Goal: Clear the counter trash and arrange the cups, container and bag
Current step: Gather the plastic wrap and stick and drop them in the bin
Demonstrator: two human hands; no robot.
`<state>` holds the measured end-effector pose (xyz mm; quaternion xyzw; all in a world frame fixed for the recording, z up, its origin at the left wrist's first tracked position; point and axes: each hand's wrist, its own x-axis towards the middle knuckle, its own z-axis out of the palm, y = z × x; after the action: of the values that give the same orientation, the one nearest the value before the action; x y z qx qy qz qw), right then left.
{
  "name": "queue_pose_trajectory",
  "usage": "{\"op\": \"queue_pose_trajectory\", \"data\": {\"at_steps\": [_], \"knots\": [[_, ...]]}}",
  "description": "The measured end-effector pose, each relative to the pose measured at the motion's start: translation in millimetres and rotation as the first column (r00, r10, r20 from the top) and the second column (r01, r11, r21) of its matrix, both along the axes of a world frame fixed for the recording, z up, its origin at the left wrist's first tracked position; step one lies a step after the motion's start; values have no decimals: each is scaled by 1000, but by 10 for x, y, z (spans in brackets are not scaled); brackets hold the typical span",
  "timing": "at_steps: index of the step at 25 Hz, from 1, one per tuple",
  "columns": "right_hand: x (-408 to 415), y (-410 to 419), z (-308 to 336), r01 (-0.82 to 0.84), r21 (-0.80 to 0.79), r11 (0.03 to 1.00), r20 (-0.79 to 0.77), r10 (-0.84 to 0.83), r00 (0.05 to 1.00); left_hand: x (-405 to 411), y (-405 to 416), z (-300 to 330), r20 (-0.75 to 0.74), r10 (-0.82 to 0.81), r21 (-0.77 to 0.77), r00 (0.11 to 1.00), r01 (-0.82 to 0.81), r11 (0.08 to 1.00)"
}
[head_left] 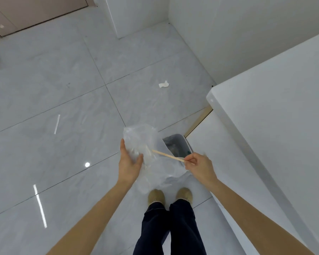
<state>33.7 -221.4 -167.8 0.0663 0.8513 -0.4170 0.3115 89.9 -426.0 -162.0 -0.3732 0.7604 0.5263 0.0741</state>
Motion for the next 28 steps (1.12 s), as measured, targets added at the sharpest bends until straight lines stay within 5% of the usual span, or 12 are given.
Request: {"op": "queue_pose_trajectory", "data": {"at_steps": [10, 20, 28], "knots": [[31, 169, -1882, 213, 22, 977, 179, -214, 960, -200, 441, -1931, 167, 10, 93, 986, -26, 995], [-135, 186, -3091, 159, 77, 984, 97, -166, 981, -508, 713, -3297, 187, -104, 163, 977, 73, 984], [-253, 90, -3687, -9, 186, 982, 68, -4, 998, -625, 669, -3880, 343, -326, 154, 881, 289, 945]]}}
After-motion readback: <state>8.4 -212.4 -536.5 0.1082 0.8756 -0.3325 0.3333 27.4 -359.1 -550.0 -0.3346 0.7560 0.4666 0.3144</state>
